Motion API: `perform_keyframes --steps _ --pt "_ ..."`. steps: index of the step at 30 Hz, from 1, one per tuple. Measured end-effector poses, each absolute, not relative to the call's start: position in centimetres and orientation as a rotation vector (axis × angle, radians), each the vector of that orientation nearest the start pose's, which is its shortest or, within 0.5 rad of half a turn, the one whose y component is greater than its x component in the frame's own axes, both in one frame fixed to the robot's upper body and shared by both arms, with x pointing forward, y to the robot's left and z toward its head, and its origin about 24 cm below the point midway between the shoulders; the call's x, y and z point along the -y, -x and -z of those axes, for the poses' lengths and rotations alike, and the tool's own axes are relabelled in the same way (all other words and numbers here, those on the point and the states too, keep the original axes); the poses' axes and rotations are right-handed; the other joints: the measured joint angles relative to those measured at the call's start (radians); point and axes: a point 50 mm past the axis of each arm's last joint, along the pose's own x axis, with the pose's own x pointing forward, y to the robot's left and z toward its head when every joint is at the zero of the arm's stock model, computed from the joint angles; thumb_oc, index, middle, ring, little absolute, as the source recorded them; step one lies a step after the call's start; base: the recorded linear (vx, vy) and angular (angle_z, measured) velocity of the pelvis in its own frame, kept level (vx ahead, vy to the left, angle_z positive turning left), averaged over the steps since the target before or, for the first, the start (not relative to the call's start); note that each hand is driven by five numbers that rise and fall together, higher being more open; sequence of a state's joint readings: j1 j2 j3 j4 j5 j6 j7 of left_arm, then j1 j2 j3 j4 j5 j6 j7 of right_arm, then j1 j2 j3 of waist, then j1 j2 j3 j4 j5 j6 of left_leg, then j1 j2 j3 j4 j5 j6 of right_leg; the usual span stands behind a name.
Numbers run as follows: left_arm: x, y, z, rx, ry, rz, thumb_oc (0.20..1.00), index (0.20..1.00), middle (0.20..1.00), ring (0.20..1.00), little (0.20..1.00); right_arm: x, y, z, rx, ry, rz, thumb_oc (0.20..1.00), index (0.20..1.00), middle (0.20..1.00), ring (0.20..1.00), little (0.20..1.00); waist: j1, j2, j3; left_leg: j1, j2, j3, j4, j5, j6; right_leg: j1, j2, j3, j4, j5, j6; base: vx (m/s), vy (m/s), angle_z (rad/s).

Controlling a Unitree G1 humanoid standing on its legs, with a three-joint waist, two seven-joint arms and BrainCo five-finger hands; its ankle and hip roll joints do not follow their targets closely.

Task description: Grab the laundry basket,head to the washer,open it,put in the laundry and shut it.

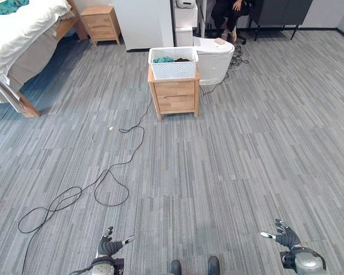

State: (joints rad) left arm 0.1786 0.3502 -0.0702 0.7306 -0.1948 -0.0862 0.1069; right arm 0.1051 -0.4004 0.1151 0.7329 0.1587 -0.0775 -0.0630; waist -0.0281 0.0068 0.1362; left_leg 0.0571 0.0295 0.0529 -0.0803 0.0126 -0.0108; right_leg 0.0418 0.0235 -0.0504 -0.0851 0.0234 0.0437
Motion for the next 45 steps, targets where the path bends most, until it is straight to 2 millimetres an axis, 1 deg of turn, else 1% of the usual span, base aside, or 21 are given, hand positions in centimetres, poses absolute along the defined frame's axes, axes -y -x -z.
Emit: perform_keyframes --steps 16,23,24,25,26,27,28,29,30,32,34,35,36,37,38,40,41,42,43,44,45 --pt "-26.6 -12.2 11.6 -0.821 -0.176 -0.281 1.0 1.0 1.0 1.0 1.0 27.7 -15.1 10.1 -0.76 0.278 0.223 1.0 1.0 1.0 1.0 1.0 0.002 -0.011 0.013 -0.005 -0.008 -0.002 0.0 -0.003 0.001 -0.008 -0.008 0.003 0.0 0.002 0.001 0.03 0.03 -0.01" --pt "-26.5 -13.2 10.8 -0.766 -0.142 -0.303 1.0 1.0 1.0 1.0 1.0 27.3 -16.6 9.6 -0.721 0.27 0.218 1.0 1.0 1.0 1.0 1.0 0.009 -0.013 0.023 -0.042 -0.014 0.038 0.0 -0.01 0.011 -0.064 -0.011 0.037 0.014 0.02 0.009 0.03 0.126 -0.21" --pt "-26.4 -13.8 10.6 -0.749 -0.141 -0.299 1.0 1.0 1.0 1.0 1.0 27.3 -16.9 9.5 -0.715 0.272 0.219 1.0 1.0 1.0 1.0 1.0 0.015 -0.012 0.032 -0.043 -0.03 0.039 0.003 -0.03 0.04 -0.098 -0.011 0.054 0.07 0.018 0.025 0.06 0.195 -0.33" --pt "-26.5 -14.2 10.5 -0.74 -0.143 -0.299 1.0 1.0 1.0 1.0 1.0 27.2 -17.5 9.2 -0.697 0.272 0.216 1.0 1.0 1.0 1.0 1.0 0.022 -0.006 0.042 -0.047 -0.019 0.038 0.006 -0.025 0.035 -0.135 -0.01 0.055 0.136 -0.005 0.045 0.14 0.172 -0.38" --pt "-26.4 -15.0 10.2 -0.724 -0.144 -0.297 1.0 1.0 1.0 1.0 1.0 27.2 -17.9 9.0 -0.685 0.275 0.216 1.0 1.0 1.0 1.0 1.0 0.016 0.0 0.058 -0.056 -0.021 0.04 0.013 -0.037 0.05 -0.193 -0.013 0.055 0.246 -0.031 0.077 0.14 0.119 -0.16" --pt "-26.4 -15.4 10.1 -0.715 -0.145 -0.296 1.0 1.0 1.0 1.0 1.0 27.2 -18.2 8.8 -0.677 0.275 0.217 1.0 1.0 1.0 1.0 1.0 0.009 0.003 0.07 -0.054 -0.021 0.035 0.014 -0.039 0.055 -0.226 -0.018 0.052 0.32 -0.046 0.095 0.17 0.099 0.02" --pt "-26.4 -15.8 10.0 -0.709 -0.147 -0.297 1.0 1.0 1.0 1.0 1.0 27.1 -18.4 8.8 -0.671 0.275 0.214 1.0 1.0 1.0 1.0 1.0 -0.003 0.004 0.081 -0.044 -0.03 0.023 0.01 -0.042 0.059 -0.279 -0.027 0.047 0.435 -0.064 0.101 0.16 0.034 0.15" --pt "-26.4 -16.0 9.9 -0.704 -0.151 -0.295 1.0 1.0 1.0 1.0 1.0 26.8 -18.4 8.7 -0.667 0.274 0.207 1.0 1.0 1.0 1.0 1.0 -0.013 0.0 0.088 -0.031 -0.043 0.015 0.009 -0.037 0.079 -0.346 -0.046 0.03 0.551 -0.11 0.078 0.27 0.033 0.14" --pt "-26.4 -16.2 9.8 -0.699 -0.157 -0.294 1.0 1.0 1.0 1.0 1.0 26.7 -18.3 8.9 -0.672 0.273 0.203 1.0 1.0 1.0 1.0 1.0 -0.019 -0.01 0.091 -0.028 -0.054 0.015 0.013 -0.047 0.083 -0.376 -0.059 0.028 0.562 -0.123 0.061 0.32 -0.001 0.19" --pt "-26.5 -16.3 9.8 -0.7 -0.161 -0.293 1.0 1.0 1.0 1.0 1.0 26.6 -18.0 9.1 -0.683 0.268 0.203 1.0 1.0 1.0 1.0 1.0 -0.035 -0.018 0.102 -0.018 -0.069 0.0 0.029 -0.063 0.103 -0.412 -0.069 0.026 0.487 -0.121 0.063 0.35 -0.043 0.2" --pt "-26.5 -16.8 9.7 -0.692 -0.161 -0.291 1.0 1.0 1.0 1.0 1.0 26.3 -17.9 9.0 -0.677 0.268 0.191 1.0 1.0 1.0 1.0 1.0 -0.054 -0.023 0.122 -0.02 -0.073 -0.028 0.066 -0.096 0.107 -0.458 -0.073 0.019 0.347 -0.098 0.088 0.36 -0.081 0.32" --pt "-26.6 -16.5 9.9 -0.707 -0.162 -0.297 1.0 1.0 1.0 1.0 1.0 26.1 -17.7 9.2 -0.685 0.267 0.183 1.0 1.0 1.0 1.0 1.0 -0.053 -0.03 0.124 -0.013 -0.079 -0.03 0.075 -0.115 0.094 -0.47 -0.089 -0.013 0.263 -0.088 0.09 0.38 -0.095 0.24" --pt "-26.6 -16.4 10.0 -0.714 -0.163 -0.299 1.0 1.0 1.0 1.0 1.0 25.9 -17.5 9.4 -0.692 0.262 0.181 1.0 1.0 1.0 1.0 1.0 -0.055 -0.034 0.124 -0.002 -0.086 -0.033 0.083 -0.131 0.094 -0.477 -0.106 -0.052 0.205 -0.085 0.09 0.36 -0.097 0.2" --pt "-26.4 -16.0 10.3 -0.726 -0.159 -0.297 1.0 1.0 1.0 1.0 1.0 25.7 -17.1 9.8 -0.711 0.254 0.18 1.0 1.0 1.0 1.0 1.0 -0.053 -0.048 0.125 0.028 -0.094 -0.038 0.101 -0.172 0.089 -0.476 -0.132 -0.127 0.156 -0.085 0.09 0.39 -0.134 0.28" --pt "-26.2 -15.6 10.5 -0.736 -0.152 -0.293 1.0 1.0 1.0 1.0 1.0 25.7 -16.6 10.0 -0.725 0.253 0.181 1.0 1.0 1.0 1.0 1.0 -0.053 -0.041 0.122 0.05 -0.09 -0.051 0.109 -0.2 0.084 -0.476 -0.139 -0.136 0.18 -0.084 0.088 0.38 -0.156 0.44" --pt "-25.6 -14.7 11.0 -0.758 -0.138 -0.287 1.0 1.0 1.0 1.0 1.0 25.9 -15.4 10.4 -0.757 0.255 0.186 1.0 1.0 1.0 1.0 1.0 -0.054 -0.029 0.099 0.107 -0.068 -0.086 0.093 -0.236 0.065 -0.46 -0.139 -0.129 0.27 -0.066 0.069 0.41 -0.24 0.55" --pt "-25.0 -13.9 11.6 -0.786 -0.125 -0.279 1.0 1.0 1.0 1.0 1.0 26.2 -15.0 10.5 -0.768 0.262 0.186 1.0 1.0 1.0 1.0 1.0 -0.055 0.008 0.08 0.134 -0.018 -0.109 0.095 -0.26 0.038 -0.455 -0.1 -0.133 0.313 -0.026 0.043 0.42 -0.281 1.01" --pt "-24.7 -13.7 11.8 -0.8 -0.129 -0.261 1.0 1.0 1.0 1.0 1.0 26.2 -14.9 10.6 -0.772 0.257 0.184 1.0 1.0 1.0 1.0 1.0 -0.08 0.015 0.074 0.1 0.0 -0.121 0.224 -0.241 -0.035 -0.409 -0.084 -0.14 0.311 0.017 0.013 0.41 -0.273 1.03" --pt "-24.6 -13.8 11.8 -0.796 -0.13 -0.251 1.0 1.0 1.0 1.0 1.0 26.2 -14.8 10.6 -0.773 0.257 0.184 1.0 1.0 1.0 1.0 1.0 -0.084 0.008 0.068 0.082 0.0 -0.117 0.279 -0.229 -0.055 -0.387 -0.082 -0.139 0.294 0.053 -0.001 0.25 -0.164 0.88" --pt "-24.2 -13.8 11.9 -0.797 -0.121 -0.245 1.0 1.0 1.0 1.0 1.0 26.6 -15.2 10.3 -0.756 0.269 0.188 1.0 1.0 1.0 1.0 1.0 -0.076 0.015 0.05 0.056 0.021 -0.112 0.398 -0.2 -0.085 -0.337 -0.05 -0.153 0.267 0.068 -0.075 0.28 -0.177 0.1" --pt "-24.2 -13.6 12.0 -0.805 -0.118 -0.247 1.0 1.0 1.0 1.0 1.0 26.7 -15.9 9.9 -0.735 0.275 0.187 1.0 1.0 1.0 1.0 1.0 -0.07 0.025 0.043 0.03 0.034 -0.106 0.474 -0.189 -0.086 -0.32 -0.032 -0.149 0.261 0.067 -0.098 0.21 -0.141 -0.3"
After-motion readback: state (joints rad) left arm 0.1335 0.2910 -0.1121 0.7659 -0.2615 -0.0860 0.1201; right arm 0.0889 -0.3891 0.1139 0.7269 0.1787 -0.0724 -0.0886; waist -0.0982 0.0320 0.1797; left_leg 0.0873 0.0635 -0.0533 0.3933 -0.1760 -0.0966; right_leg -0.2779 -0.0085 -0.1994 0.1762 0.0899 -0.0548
